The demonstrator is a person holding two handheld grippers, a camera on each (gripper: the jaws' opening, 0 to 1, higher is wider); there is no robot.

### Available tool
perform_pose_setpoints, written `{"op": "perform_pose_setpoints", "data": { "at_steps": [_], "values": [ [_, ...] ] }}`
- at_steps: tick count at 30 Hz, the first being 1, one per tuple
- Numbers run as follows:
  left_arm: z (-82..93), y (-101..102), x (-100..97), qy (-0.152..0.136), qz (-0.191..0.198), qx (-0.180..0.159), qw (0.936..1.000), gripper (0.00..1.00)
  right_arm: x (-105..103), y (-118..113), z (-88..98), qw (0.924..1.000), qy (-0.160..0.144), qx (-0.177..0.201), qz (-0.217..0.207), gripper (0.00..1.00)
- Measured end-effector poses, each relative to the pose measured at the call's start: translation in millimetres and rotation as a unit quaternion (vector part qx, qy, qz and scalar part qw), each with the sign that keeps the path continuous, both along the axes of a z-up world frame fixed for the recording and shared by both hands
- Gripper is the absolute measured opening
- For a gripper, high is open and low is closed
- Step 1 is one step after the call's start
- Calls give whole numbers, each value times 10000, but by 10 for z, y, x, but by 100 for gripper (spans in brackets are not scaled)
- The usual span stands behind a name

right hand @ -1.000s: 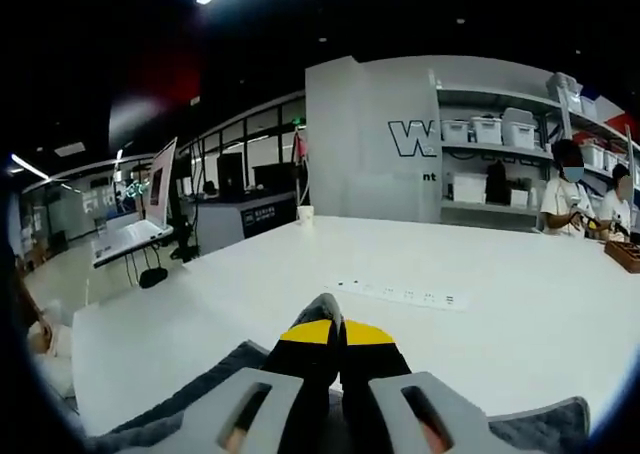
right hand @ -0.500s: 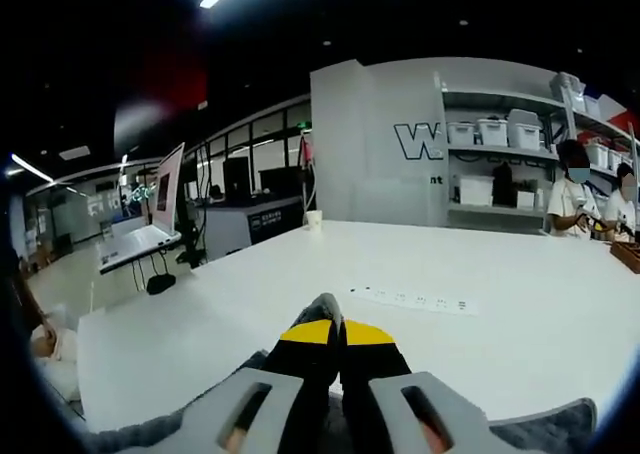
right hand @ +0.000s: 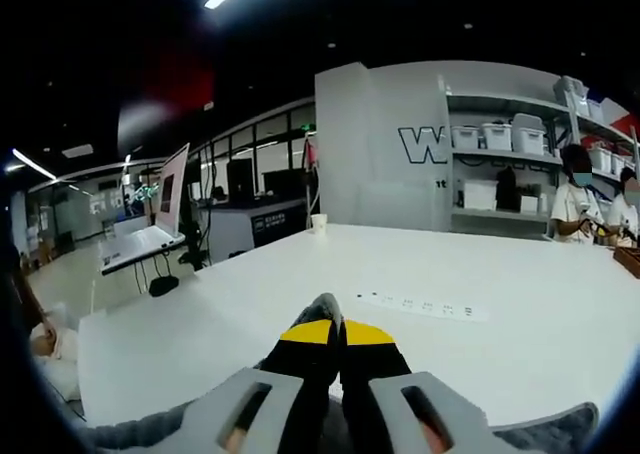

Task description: Open the folded towel by lifting each exposed corner and separating the folded layers until the towel lies flat within the target outline without major curled edges

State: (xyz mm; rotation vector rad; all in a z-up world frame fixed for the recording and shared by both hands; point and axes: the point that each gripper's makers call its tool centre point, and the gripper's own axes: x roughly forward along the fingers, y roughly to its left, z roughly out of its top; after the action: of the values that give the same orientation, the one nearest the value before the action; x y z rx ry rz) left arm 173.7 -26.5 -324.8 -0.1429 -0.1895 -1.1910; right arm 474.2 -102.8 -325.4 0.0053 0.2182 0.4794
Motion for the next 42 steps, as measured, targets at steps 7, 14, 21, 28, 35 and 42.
{"op": "perform_pose_setpoints", "data": {
  "at_steps": [7,14,21,28,35,42],
  "values": [
    [44,63,-6,-43,51,-41,10000,0,-3,52,72,10000,-63,-1,41,0],
    [55,129,6,-24,103,-138,9998,0,-5,103,52,10000,-60,13,67,0],
    [62,137,-16,-60,113,-147,9998,0,-85,140,47,9999,-89,-6,114,0],
    [45,138,-19,-52,186,-124,9997,0,-107,148,13,9999,-72,16,150,0],
    [54,167,-24,-61,267,-165,9995,0,-88,219,56,9996,-120,36,250,0],
    [82,262,-39,-132,386,-166,9990,0,-21,353,172,9989,-161,110,421,0]
  ]
}}
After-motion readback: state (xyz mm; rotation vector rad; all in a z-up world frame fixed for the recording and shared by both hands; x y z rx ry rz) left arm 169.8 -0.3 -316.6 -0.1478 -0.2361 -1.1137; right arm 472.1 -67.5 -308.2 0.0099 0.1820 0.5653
